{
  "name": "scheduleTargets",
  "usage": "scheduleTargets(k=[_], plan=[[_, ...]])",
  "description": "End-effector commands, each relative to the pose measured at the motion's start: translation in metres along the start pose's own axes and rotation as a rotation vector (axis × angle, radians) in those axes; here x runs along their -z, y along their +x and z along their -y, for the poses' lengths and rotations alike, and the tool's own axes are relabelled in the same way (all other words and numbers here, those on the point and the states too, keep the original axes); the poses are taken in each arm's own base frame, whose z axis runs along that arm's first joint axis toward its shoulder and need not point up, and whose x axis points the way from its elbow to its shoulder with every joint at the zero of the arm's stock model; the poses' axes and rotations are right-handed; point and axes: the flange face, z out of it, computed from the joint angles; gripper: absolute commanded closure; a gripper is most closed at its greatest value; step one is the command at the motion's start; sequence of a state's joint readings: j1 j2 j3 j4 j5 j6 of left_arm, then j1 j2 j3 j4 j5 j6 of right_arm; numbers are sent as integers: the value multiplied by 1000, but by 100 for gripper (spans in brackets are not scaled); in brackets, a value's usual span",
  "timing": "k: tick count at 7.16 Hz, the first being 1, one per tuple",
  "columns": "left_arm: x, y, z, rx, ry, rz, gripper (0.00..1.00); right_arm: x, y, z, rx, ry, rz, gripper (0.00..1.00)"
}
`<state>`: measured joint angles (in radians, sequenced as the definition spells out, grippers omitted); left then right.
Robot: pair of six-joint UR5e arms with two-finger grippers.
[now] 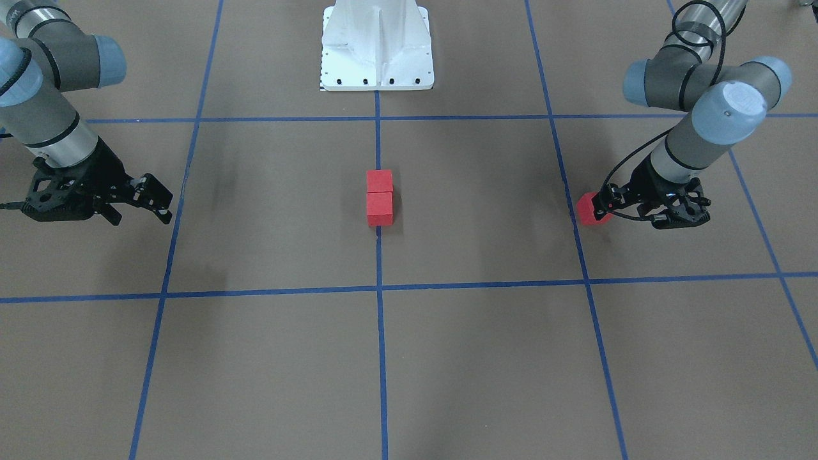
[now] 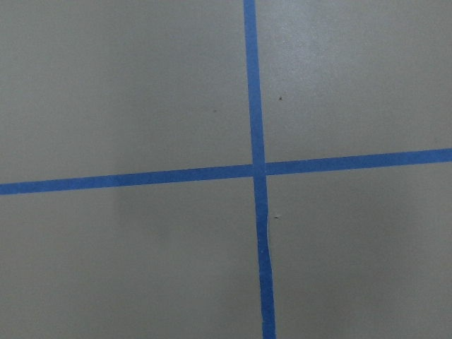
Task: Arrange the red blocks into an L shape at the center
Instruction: 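Move the left gripper to the outer red cube and grasp it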
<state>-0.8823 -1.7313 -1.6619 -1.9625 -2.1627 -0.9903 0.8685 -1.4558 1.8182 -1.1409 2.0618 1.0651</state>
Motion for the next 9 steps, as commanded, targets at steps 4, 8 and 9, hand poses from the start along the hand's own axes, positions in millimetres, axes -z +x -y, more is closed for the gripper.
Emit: scheduleTargets(k=[4, 8, 9], plan=[[0, 6, -2, 39, -32, -30, 1, -1, 2, 0, -3, 4, 0, 1], [-19, 18, -11, 21, -61, -14, 14, -5, 4, 0, -6, 0, -8, 1], [-21, 19, -12, 20, -63, -12, 53, -5, 4, 0, -7, -1, -9, 1]])
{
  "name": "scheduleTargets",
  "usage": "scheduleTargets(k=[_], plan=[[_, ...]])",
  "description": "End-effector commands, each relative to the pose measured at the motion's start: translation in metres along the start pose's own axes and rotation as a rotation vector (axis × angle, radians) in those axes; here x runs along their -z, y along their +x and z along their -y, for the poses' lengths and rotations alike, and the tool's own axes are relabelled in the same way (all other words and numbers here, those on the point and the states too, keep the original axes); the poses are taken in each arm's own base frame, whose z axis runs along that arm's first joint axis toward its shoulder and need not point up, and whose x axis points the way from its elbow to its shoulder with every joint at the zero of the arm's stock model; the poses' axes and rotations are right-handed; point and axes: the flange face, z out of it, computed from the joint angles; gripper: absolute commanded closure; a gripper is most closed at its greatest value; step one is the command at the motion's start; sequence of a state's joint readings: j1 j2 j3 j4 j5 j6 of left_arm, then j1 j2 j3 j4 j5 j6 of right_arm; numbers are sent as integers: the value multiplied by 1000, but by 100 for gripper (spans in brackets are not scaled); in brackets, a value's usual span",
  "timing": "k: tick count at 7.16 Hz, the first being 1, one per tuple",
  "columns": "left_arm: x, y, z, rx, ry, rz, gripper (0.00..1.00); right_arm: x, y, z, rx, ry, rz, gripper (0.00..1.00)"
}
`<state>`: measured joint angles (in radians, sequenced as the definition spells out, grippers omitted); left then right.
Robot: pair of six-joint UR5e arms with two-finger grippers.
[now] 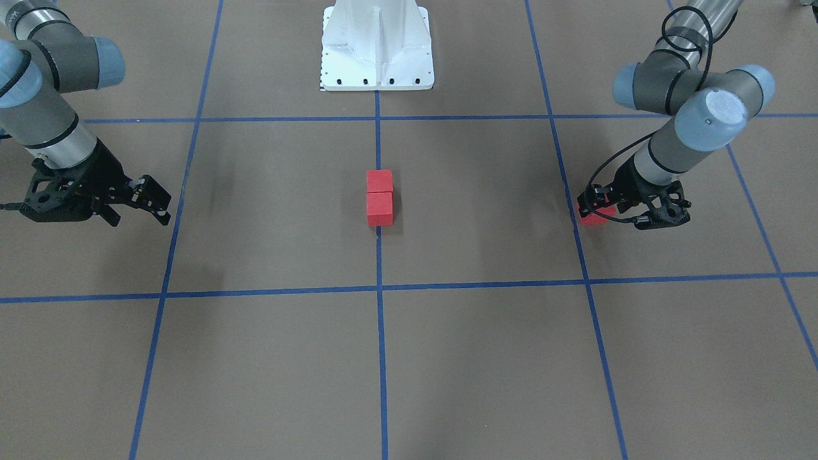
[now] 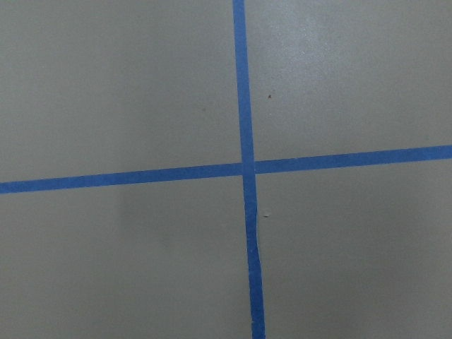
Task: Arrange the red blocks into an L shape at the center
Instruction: 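Carry the red cube with the left gripper beside the farther center cube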
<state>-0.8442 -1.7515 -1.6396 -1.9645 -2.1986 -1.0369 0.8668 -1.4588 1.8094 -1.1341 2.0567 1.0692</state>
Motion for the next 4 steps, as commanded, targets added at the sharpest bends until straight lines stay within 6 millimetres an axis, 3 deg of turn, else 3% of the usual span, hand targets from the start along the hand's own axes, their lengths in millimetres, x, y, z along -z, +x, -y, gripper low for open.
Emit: scheduleTargets(k=[1, 3, 4], plan=[[-2, 3, -1, -4, -5, 0, 100, -1, 1, 0, -1, -1, -1, 1], [7, 7, -4, -1, -9, -1, 100, -1, 1, 0, -1, 0, -2, 1], [35, 12, -3, 59, -27, 53, 100, -2, 0, 0, -1, -2, -3, 1]])
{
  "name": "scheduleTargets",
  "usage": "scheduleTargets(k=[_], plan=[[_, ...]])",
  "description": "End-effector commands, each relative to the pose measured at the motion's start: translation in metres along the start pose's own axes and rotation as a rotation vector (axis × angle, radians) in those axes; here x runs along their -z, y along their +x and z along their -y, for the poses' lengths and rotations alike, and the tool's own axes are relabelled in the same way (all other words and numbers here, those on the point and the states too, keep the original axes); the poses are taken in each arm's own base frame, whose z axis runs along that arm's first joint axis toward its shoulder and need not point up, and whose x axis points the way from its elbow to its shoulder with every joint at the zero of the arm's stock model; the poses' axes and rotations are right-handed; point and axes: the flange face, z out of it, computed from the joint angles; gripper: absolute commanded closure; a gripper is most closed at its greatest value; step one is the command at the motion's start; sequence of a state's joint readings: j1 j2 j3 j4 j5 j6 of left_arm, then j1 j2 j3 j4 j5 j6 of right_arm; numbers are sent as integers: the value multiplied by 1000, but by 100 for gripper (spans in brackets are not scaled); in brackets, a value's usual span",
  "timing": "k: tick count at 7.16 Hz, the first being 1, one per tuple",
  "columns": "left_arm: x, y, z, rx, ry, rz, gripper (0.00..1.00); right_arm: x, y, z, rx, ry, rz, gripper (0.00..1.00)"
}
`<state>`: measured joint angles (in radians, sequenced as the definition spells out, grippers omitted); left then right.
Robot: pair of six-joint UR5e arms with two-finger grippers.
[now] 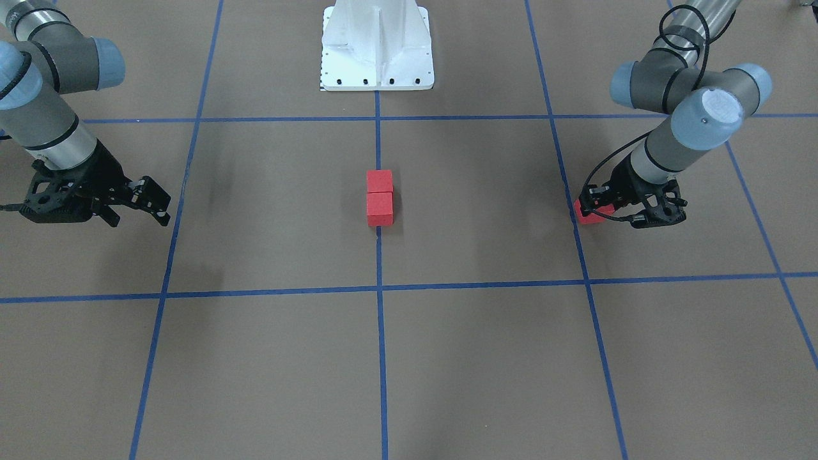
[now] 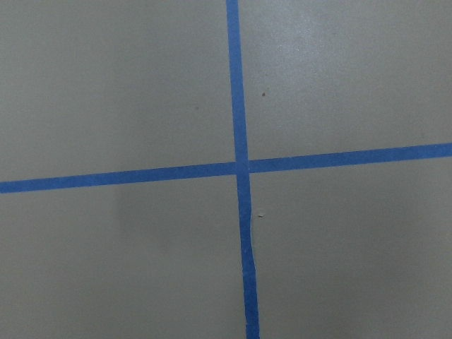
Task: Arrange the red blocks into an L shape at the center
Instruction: 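Carry the red cube with the left gripper beside the farther center cube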
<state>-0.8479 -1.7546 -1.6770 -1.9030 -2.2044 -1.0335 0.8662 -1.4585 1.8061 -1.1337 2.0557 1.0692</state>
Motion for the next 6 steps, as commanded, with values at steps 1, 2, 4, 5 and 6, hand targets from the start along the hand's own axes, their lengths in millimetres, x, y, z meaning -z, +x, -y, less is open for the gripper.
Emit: scheduleTargets(k=[1, 2, 4, 5, 6], plan=[[64, 25, -5, 73, 8, 35, 100, -2, 0, 0, 0, -2, -2, 1], [77, 35, -13, 228, 25, 28, 100, -2, 1, 0, -1, -2, -3, 1], [66, 112, -31, 458, 55, 6, 100, 0, 1, 0, -2, -1, 1, 1], [55, 155, -53, 526, 14, 8, 100, 0, 3, 1, -3, 0, 1, 1], [70, 197, -49, 635, 21, -35, 100, -1, 6, 0, -5, -1, -4, 1]])
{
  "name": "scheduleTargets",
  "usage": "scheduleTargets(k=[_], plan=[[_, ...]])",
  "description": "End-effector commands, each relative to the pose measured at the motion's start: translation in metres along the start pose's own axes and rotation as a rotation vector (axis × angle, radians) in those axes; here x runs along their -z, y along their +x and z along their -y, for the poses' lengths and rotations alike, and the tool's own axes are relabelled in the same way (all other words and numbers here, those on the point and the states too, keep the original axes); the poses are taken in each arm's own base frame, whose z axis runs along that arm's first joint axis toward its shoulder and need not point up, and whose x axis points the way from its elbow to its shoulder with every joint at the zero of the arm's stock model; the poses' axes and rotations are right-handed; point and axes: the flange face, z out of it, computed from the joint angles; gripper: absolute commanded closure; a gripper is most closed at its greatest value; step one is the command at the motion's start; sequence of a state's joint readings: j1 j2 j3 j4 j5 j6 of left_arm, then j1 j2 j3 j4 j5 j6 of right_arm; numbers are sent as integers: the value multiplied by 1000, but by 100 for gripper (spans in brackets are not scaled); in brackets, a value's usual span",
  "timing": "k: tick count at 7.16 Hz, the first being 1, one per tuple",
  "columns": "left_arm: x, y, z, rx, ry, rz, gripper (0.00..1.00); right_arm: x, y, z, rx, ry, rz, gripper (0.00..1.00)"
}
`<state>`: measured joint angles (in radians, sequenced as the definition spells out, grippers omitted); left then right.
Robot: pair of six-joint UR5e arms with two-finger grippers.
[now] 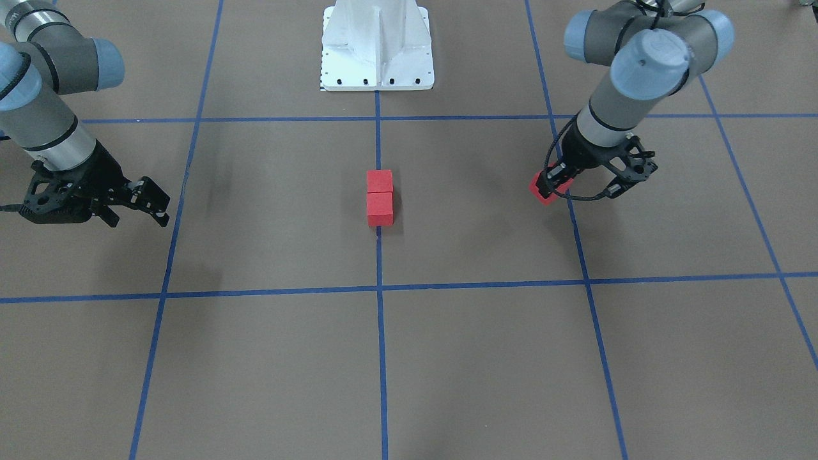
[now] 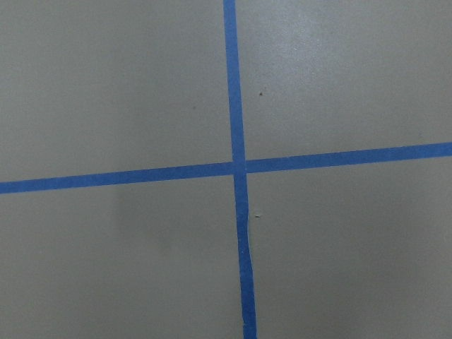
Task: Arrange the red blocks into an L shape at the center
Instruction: 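Carry the red cube with the left gripper beside the farther center cube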
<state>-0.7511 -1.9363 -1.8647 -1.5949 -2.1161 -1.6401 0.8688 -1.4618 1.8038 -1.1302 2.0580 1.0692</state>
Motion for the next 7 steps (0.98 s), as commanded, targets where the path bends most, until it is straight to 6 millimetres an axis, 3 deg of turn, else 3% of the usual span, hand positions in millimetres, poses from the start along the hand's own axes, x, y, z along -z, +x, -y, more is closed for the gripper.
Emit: scheduleTargets(k=[1, 2, 4, 7], plan=[[1, 90, -57, 192, -36, -37, 100, -1, 4, -1, -3, -2, -3, 1], [-13, 122, -71, 209, -40, -26, 100, -1, 8, -2, -7, -3, -8, 1], [-43, 180, -71, 425, -29, 28, 100, 6, 28, 5, -37, 7, -22, 1], [-44, 182, -76, 717, -62, -23, 100, 5, 36, 3, -46, 3, -31, 1]])
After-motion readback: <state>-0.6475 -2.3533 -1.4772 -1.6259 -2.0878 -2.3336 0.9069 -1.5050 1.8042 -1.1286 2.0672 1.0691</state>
